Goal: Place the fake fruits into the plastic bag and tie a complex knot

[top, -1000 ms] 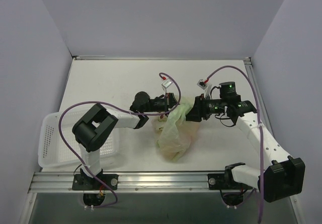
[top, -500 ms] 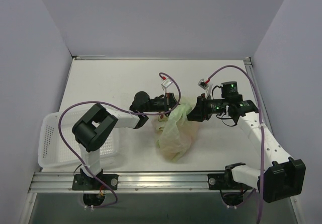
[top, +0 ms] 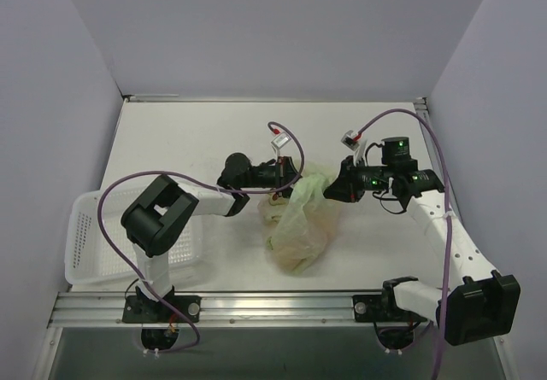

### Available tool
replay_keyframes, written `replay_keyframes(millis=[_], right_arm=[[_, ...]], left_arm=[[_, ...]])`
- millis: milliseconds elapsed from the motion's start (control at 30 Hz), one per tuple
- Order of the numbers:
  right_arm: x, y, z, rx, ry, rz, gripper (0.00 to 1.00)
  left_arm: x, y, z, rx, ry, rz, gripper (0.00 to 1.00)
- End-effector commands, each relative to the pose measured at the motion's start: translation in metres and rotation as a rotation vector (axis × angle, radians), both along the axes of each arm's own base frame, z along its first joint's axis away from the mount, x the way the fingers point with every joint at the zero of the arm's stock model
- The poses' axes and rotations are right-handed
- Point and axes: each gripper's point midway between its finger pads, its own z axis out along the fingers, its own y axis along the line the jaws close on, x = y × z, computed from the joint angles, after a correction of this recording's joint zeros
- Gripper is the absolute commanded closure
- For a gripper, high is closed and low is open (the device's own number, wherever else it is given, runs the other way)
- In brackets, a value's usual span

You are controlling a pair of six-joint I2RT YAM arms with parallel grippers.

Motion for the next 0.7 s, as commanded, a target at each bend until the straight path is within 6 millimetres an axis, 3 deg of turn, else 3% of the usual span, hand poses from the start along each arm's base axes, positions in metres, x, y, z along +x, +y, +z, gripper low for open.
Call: replay_keyframes(millis=[0, 200, 233, 400, 467, 500, 567, 600, 667], right_arm=[[0.006, -0.002, 0.018, 0.003, -0.080, 0.008, 1.00], [0.001, -0.005, 0.020, 0.003, -0.120, 0.032, 1.00], [0.000, -0.005, 0.022, 0.004, -0.130, 0.037, 1.00], [-0.001, -0.004, 0.022, 0.002, -0.145, 0.066, 1.00], [-0.001, -0.003, 0.022, 0.005, -0.148, 0.074, 1.00], [-0.001, -0.003, 0.022, 0.006, -0.150, 0.080, 1.00], [-0.001, -0.002, 0.022, 0.010, -0.147, 0.087, 1.00], [-0.001, -0.001, 0.022, 0.011, -0.147, 0.092, 1.00], [-0.002, -0.001, 0.023, 0.015, -0.151, 0.100, 1.00]], left_arm=[[-0.009, 0.005, 0.033, -0.073, -0.100, -0.029, 0.70], [0.000, 0.024, 0.041, -0.061, -0.144, 0.027, 0.58], [0.005, 0.027, 0.034, -0.029, -0.154, 0.046, 0.57], [0.025, 0.071, 0.039, 0.049, -0.297, 0.108, 0.52], [0.032, 0.085, 0.027, 0.116, -0.351, 0.123, 0.49], [0.036, 0.097, 0.035, 0.120, -0.487, 0.140, 0.49], [0.033, 0.107, 0.022, 0.204, -0.499, 0.126, 0.46], [0.038, 0.112, 0.024, 0.233, -0.687, 0.156, 0.46], [0.026, 0.113, 0.018, 0.315, -0.740, 0.095, 0.46]])
